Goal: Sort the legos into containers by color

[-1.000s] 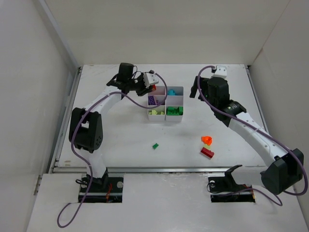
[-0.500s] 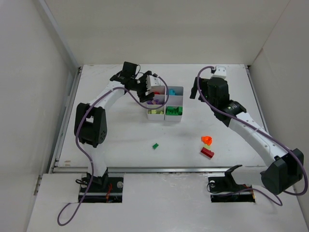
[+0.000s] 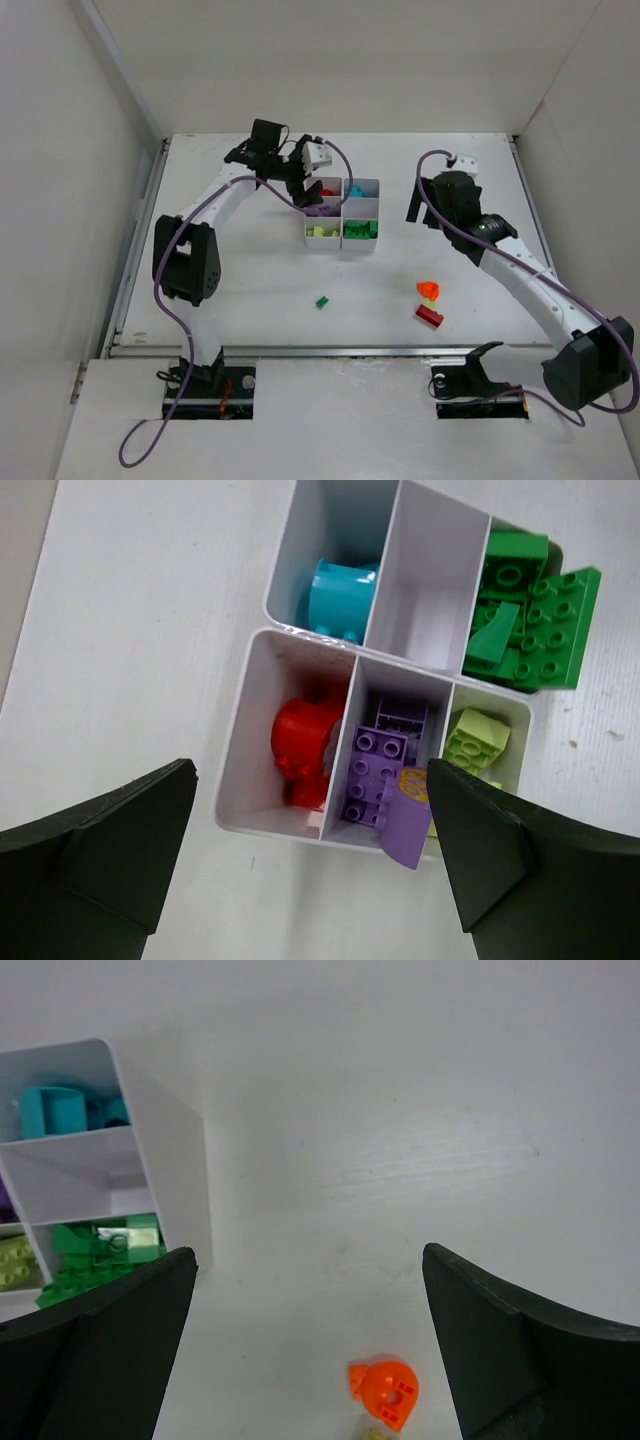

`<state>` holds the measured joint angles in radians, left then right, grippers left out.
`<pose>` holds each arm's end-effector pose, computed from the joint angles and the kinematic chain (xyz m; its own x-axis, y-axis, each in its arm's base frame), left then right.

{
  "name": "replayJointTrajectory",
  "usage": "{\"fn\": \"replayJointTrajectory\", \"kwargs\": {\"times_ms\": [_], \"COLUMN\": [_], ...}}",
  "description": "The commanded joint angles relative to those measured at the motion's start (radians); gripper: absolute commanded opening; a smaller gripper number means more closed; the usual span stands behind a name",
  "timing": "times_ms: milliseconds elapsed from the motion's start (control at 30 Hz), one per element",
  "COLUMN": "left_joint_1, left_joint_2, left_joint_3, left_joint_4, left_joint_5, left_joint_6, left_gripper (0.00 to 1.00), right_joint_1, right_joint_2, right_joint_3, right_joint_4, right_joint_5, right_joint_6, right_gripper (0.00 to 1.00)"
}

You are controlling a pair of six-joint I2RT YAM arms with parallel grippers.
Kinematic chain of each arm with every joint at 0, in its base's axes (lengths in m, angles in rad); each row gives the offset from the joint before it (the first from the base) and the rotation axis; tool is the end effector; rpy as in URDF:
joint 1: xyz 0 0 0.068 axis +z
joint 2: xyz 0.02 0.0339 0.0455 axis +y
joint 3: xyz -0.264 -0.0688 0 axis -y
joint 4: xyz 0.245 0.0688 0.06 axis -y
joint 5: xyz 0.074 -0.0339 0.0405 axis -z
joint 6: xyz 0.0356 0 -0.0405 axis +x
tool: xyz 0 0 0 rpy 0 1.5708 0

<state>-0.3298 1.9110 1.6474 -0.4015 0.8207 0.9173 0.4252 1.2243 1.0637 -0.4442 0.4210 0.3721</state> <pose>0.4056 -0.1664 0.2958 0.2527 0.4856 -0.8369 0.9289 0.1201 0.3502 0.2514 0.0979 0.3213 -0.5081 0.1342 -0.8508 0.1229 0.9890 0.0826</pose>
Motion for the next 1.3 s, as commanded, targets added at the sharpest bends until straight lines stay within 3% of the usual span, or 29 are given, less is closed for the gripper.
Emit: {"fn": "replayJointTrajectory", "kwargs": {"times_ms": [0, 167, 467, 900, 1267], "left_joint_1": [0.0, 0.0, 0.0, 0.0, 0.0], "left_joint_2": [-0.09, -0.161, -0.371, -0.55, -0.592], "left_joint_3": [0.057, 0.042, -0.144, -0.4, -0.44], "left_joint_4": [0.033, 0.059, -0.017, -0.003, 0.024], "left_joint_5": [0.012, -0.11, -0.206, -0.302, -0.324], "left_joint_6": [-0.142, -0.271, -0.349, -0.515, -0.568], "left_gripper": [0.99, 0.99, 0.99, 0.99, 0.99], "right_joint_1": [-0.037, -0.049, -0.069, -0.088, -0.088], "right_joint_2": [-0.032, -0.032, -0.109, -0.032, -0.023], "right_joint_3": [-0.048, -0.195, -0.372, -0.421, -0.432], "right_joint_4": [-0.152, -0.165, -0.199, -0.146, -0.128], "right_joint_5": [-0.053, -0.18, -0.143, -0.131, -0.14], "right_joint_6": [0.138, 0.301, 0.464, 0.464, 0.464], "right_gripper": [1.0, 1.0, 0.93, 0.87, 0.87]}}
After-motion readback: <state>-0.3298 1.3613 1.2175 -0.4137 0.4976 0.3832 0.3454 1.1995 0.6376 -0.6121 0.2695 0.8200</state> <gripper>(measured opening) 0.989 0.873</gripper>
